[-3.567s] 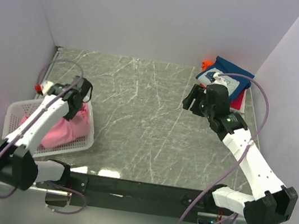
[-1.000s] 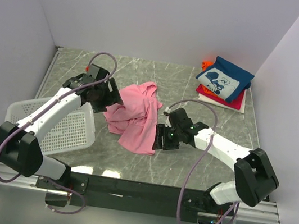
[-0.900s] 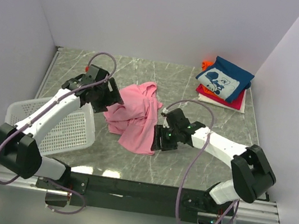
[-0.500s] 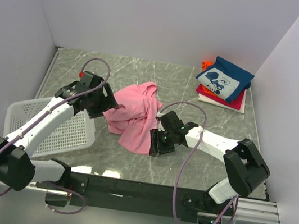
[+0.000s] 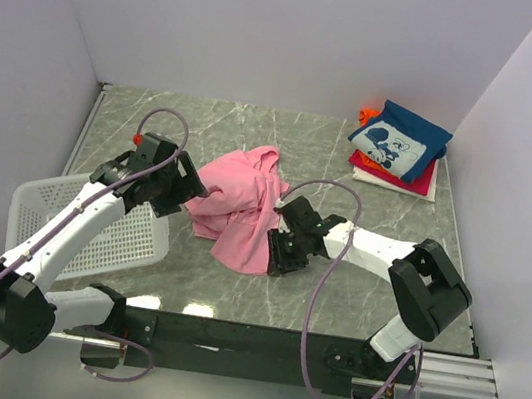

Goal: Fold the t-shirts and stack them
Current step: Flatten the tshirt out

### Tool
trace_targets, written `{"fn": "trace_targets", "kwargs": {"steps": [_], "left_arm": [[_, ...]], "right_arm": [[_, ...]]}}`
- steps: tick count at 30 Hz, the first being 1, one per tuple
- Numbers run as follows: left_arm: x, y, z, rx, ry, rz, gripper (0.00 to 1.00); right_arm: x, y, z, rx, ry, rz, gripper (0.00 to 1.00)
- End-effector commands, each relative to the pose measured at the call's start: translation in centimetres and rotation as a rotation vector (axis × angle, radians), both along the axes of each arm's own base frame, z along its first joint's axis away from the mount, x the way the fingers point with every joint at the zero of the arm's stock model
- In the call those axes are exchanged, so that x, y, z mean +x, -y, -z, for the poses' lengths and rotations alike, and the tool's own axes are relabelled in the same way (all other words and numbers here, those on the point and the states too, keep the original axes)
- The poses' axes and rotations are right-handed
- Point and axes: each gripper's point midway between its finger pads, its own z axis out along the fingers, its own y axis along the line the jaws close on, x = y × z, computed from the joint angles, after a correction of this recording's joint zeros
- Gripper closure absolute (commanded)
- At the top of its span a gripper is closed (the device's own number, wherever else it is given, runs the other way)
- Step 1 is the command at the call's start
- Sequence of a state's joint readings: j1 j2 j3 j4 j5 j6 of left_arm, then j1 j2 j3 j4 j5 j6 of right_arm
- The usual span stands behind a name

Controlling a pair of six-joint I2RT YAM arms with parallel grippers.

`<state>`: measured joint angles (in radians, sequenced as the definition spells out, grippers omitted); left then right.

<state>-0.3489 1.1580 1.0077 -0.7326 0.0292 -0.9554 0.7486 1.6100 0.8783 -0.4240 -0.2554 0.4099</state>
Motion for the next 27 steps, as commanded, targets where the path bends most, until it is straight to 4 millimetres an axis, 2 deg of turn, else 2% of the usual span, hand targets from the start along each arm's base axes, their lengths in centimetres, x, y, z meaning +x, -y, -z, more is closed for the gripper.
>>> {"fn": "trace_targets", "kwargs": {"steps": [1, 8, 13, 14, 16, 19, 20, 22, 23, 24, 26, 27], "left_arm": [[-0.3, -0.1, -0.3, 0.003, 0.01, 0.002, 0.17], [-0.1, -0.1, -0.3, -0.004, 0.019, -0.009, 0.17], [-0.3, -0.1, 0.5, 0.007, 0.002, 0.001, 0.17], [-0.2, -0.3, 0.7, 0.016, 0.002, -0.003, 0.17], [-0.2, -0.4, 0.8, 0.029, 0.0, -0.003, 0.17], [0.3, -0.9, 0.7, 0.085, 0.018, 0.01, 0.18], [0.5, -0.8, 0.8, 0.099, 0.018, 0.018, 0.18], [1.1, -0.7, 0.8, 0.126, 0.018, 0.036, 0.18], [1.1, -0.4, 0.7, 0.132, 0.02, 0.051, 0.18], [1.5, -0.1, 0.8, 0.137, 0.018, 0.059, 0.18], [1.8, 0.6, 0.8, 0.147, 0.029, 0.09, 0.19], [2.1, 1.0, 1.1, 0.152, 0.025, 0.103, 0.19]], "right_arm": [[0.7, -1.5, -0.8, 0.028, 0.034, -0.033, 0.56], [-0.7, -1.6, -0.7, 0.015, 0.01, -0.07, 0.67], [-1.0, -1.5, -0.2, -0.016, -0.03, -0.079, 0.92], [-0.9, -1.6, -0.4, -0.017, -0.027, -0.078, 1.0], [0.0, -1.8, -1.5, -0.021, -0.004, -0.062, 1.0], [3.3, -0.7, -4.6, -0.046, 0.074, 0.009, 1.0], [5.6, 0.5, -6.4, -0.047, 0.103, 0.075, 1.0], [8.1, 2.2, -9.0, -0.035, 0.151, 0.154, 1.0], [9.5, 3.5, -10.2, -0.03, 0.173, 0.204, 1.0], [11.7, 5.8, -12.2, -0.031, 0.208, 0.29, 1.0], [14.0, 8.6, -15.9, -0.019, 0.294, 0.377, 1.0], [14.8, 11.6, -16.8, -0.049, 0.31, 0.455, 1.0]]}}
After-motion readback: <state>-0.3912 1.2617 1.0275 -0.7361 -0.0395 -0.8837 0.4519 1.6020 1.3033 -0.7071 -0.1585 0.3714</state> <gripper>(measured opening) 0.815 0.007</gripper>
